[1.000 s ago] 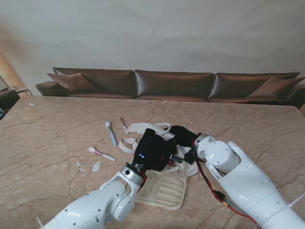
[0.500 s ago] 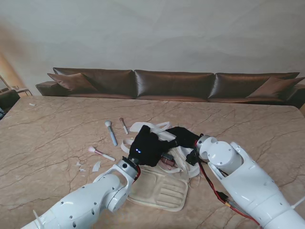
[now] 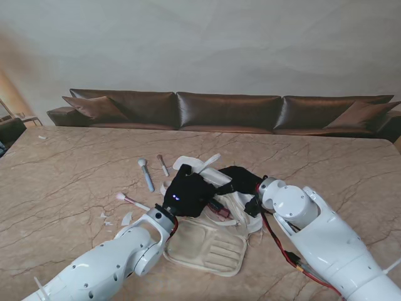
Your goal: Pack the cosmetics bag
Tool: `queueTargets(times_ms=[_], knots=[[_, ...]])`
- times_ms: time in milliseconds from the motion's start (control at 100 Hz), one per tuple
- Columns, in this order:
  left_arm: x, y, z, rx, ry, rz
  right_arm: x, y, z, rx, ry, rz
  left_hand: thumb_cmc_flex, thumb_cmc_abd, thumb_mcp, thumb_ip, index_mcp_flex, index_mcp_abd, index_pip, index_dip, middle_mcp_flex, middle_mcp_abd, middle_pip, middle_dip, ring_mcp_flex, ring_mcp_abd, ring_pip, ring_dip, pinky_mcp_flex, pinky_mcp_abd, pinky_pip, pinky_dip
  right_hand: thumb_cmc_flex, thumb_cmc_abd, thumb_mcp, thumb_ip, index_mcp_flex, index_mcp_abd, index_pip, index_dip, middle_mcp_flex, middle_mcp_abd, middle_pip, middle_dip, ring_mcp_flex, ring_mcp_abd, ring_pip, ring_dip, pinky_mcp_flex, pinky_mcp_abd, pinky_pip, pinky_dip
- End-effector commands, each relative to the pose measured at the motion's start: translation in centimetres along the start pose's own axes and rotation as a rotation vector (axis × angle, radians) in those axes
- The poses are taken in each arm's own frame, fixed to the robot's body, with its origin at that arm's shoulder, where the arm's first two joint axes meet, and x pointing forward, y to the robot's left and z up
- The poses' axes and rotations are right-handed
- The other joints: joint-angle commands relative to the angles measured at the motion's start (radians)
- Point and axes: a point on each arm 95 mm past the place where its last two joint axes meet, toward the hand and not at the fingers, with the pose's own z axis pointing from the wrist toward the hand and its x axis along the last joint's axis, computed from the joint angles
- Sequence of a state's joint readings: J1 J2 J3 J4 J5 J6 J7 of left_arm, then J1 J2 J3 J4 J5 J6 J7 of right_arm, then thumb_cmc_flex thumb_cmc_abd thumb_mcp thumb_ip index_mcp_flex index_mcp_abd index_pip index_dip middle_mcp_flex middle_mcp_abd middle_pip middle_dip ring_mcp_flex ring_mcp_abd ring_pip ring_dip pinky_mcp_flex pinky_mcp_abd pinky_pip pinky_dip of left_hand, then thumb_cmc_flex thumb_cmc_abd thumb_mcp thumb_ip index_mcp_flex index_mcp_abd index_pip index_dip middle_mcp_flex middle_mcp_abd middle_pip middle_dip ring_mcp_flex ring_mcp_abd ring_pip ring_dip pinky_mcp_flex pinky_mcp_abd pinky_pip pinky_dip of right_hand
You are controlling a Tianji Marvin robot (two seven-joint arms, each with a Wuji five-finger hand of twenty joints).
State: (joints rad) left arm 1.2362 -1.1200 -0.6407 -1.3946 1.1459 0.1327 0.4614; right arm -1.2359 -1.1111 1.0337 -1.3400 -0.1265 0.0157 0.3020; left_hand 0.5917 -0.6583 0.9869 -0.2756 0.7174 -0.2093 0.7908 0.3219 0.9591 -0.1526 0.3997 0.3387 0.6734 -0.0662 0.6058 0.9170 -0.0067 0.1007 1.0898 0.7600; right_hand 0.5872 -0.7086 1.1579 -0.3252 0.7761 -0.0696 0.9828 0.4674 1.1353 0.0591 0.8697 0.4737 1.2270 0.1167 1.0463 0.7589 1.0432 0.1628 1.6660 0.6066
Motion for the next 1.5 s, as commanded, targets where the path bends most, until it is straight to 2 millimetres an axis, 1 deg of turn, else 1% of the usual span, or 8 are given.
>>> queueTargets(times_ms=[0,600,880,1010,1180,1250,1310,1490], knots=[[-0.9,0.3,-0.5,-0.016,-0.015,0.025,1.2,0.0,0.1,-0.001,0.034,-0.006,-0.041,0.046,0.018,0.047,-0.024,0.037,-0.041,0.007,-0.065,0.054,-0.027,-0.04,-0.029,0.155,-0.047,-0.012,-0.018,0.03,-0.023,-0.015,0.066,0.055,0.095,0.028,0.082,-0.235,0.089,0.065,0.03,-0.024,0.052,0.02,0.081,-0.011,0.094,0.031,0.036,-0.05,0.089,0.021],[-0.6,0.0,-1.4,0.026,-0.02,-0.074,1.5,0.1,0.6,-0.037,0.047,-0.028,-0.141,0.175,0.016,0.139,-0.068,0.076,-0.159,0.024,-0.16,0.066,-0.041,-0.051,-0.06,0.162,-0.056,-0.025,-0.041,0.032,-0.044,-0.007,0.062,0.052,0.099,0.026,0.08,-0.236,0.088,0.061,0.033,-0.025,0.052,0.02,0.081,-0.014,0.096,0.031,0.036,-0.05,0.089,0.021],[-0.6,-0.2,-1.9,0.037,-0.044,-0.114,1.6,0.0,0.8,-0.059,0.034,-0.015,-0.122,0.172,0.008,0.123,-0.07,0.062,-0.155,0.036,-0.181,0.078,-0.044,-0.052,-0.061,0.156,-0.072,-0.04,-0.038,0.031,-0.051,-0.008,0.064,0.05,0.101,0.025,0.082,-0.236,0.09,0.058,0.033,-0.022,0.053,0.019,0.082,-0.014,0.101,0.032,0.041,-0.051,0.09,0.021],[-0.8,-0.7,-2.9,0.06,-0.083,-0.159,1.6,0.0,0.7,-0.08,0.018,-0.011,-0.1,0.151,-0.011,0.102,-0.074,0.047,-0.101,0.062,-0.2,0.084,-0.024,-0.032,-0.058,0.157,-0.094,-0.066,0.019,0.049,-0.055,-0.008,0.064,0.051,0.101,0.025,0.083,-0.234,0.091,0.057,0.033,-0.02,0.053,0.019,0.082,-0.014,0.104,0.033,0.045,-0.051,0.09,0.021],[-0.8,-1.3,-4.9,0.115,-0.185,-0.218,1.8,0.1,0.6,-0.112,0.007,0.006,-0.039,0.092,-0.094,0.077,-0.125,-0.035,0.208,0.157,-0.142,0.038,0.112,0.13,0.012,0.167,-0.041,-0.044,0.118,0.078,-0.01,0.033,0.065,0.051,0.1,0.025,0.083,-0.231,0.091,0.057,0.033,-0.018,0.055,0.019,0.082,-0.014,0.108,0.034,0.05,-0.05,0.09,0.019],[-0.6,-1.3,-5.9,0.121,-0.221,-0.267,1.8,0.1,0.6,-0.125,-0.003,0.009,-0.044,0.071,-0.101,0.069,-0.086,-0.057,0.264,0.199,-0.059,0.024,0.137,0.298,0.083,0.176,0.01,-0.007,0.197,0.099,0.049,0.065,0.067,0.052,0.1,0.025,0.082,-0.229,0.091,0.057,0.033,-0.016,0.056,0.019,0.082,-0.013,0.109,0.034,0.052,-0.05,0.09,0.018],[-0.2,-1.2,-6.8,0.115,-0.234,-0.319,1.9,0.1,0.6,-0.138,-0.014,0.012,-0.035,0.06,-0.107,0.068,-0.043,-0.059,0.281,0.203,0.007,0.03,0.13,0.369,0.124,0.191,0.041,0.015,0.236,0.114,0.088,0.082,0.067,0.052,0.1,0.025,0.083,-0.228,0.092,0.057,0.033,-0.015,0.056,0.019,0.082,-0.013,0.111,0.035,0.055,-0.049,0.091,0.018],[1.9,-0.2,-8.5,0.082,-0.229,-0.438,2.2,-0.2,0.9,-0.184,-0.046,0.039,-0.037,0.047,-0.136,0.068,0.089,-0.047,0.265,0.09,0.125,0.055,0.16,0.382,0.21,0.214,0.096,0.037,0.297,0.144,0.148,0.098,0.068,0.048,0.103,0.024,0.084,-0.22,0.091,0.053,0.036,-0.009,0.057,0.016,0.083,-0.013,0.124,0.04,0.07,-0.049,0.094,0.015]])
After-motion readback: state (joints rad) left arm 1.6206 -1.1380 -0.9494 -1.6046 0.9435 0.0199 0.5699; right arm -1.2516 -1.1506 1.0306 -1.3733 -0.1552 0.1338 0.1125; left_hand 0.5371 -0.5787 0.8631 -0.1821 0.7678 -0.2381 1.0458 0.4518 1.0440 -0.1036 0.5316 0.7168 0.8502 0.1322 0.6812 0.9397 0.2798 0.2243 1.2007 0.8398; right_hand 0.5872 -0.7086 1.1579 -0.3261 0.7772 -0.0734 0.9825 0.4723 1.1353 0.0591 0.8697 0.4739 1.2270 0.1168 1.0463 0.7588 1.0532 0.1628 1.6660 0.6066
